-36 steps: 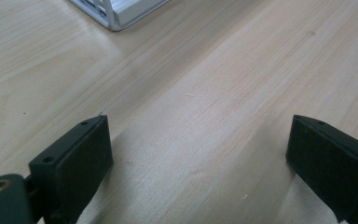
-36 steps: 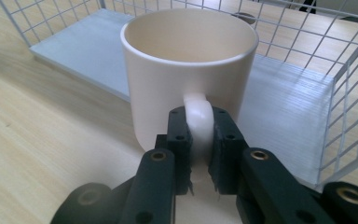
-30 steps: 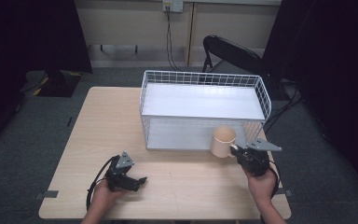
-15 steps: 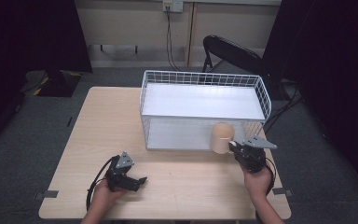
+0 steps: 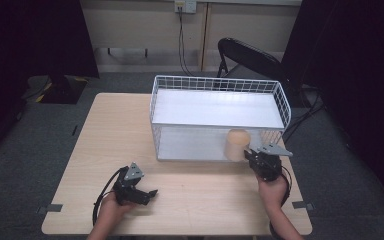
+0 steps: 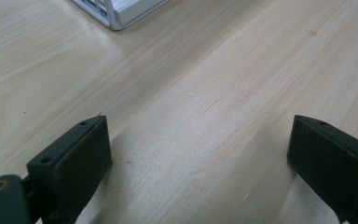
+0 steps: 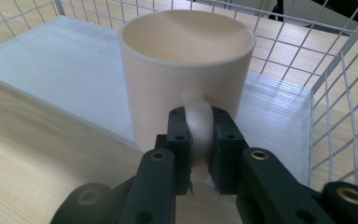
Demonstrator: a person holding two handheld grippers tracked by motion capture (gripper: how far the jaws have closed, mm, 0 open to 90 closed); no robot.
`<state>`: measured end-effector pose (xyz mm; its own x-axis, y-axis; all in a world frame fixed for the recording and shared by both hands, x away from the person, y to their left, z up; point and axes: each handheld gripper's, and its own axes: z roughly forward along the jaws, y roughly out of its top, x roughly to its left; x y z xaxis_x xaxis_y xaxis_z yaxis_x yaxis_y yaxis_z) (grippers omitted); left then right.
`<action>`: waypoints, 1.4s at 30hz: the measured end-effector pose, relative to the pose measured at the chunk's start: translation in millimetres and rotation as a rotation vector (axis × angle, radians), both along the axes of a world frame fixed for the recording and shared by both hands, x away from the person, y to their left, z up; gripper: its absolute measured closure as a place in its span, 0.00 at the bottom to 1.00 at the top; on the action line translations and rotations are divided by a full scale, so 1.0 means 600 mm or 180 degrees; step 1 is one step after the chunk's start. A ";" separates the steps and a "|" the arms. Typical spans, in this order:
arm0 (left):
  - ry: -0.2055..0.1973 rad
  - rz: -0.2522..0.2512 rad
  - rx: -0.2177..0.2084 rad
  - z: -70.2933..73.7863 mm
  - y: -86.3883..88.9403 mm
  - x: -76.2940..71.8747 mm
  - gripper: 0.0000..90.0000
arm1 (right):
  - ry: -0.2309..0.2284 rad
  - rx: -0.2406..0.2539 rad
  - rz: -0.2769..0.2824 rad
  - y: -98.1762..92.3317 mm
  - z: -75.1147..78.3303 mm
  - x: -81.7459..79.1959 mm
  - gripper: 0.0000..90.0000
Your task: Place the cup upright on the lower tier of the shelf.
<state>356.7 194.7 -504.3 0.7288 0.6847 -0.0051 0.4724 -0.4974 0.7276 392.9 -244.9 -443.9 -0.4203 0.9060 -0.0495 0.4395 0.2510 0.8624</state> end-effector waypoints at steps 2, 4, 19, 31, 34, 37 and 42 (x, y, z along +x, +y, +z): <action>0.0003 0.0002 0.0004 0.000 0.000 0.000 0.06 | 0.0010 0.0017 -0.0013 -0.001 -0.001 0.002 0.89; 0.0004 0.0003 0.0002 0.000 0.000 0.000 0.06 | 0.0004 0.0007 -0.0023 -0.001 -0.002 0.004 0.89; 0.0003 0.0002 0.0003 0.000 0.000 0.000 0.06 | 0.0039 -0.0013 -0.0091 0.003 -0.008 0.016 0.89; 0.0005 0.0002 0.0003 0.000 0.000 0.000 0.06 | 0.0042 -0.0002 -0.0109 0.009 -0.011 0.022 0.89; 0.0004 0.0002 0.0003 0.000 0.000 0.000 0.06 | 0.0055 0.0021 -0.0117 0.011 -0.014 0.023 0.89; 0.0004 0.0003 0.0002 0.000 0.000 0.000 0.06 | 0.0053 0.0036 -0.0126 0.012 -0.015 0.023 0.89; 0.0004 0.0003 0.0001 0.000 0.000 0.000 0.06 | 0.0071 0.0040 -0.0128 0.015 -0.015 0.025 0.89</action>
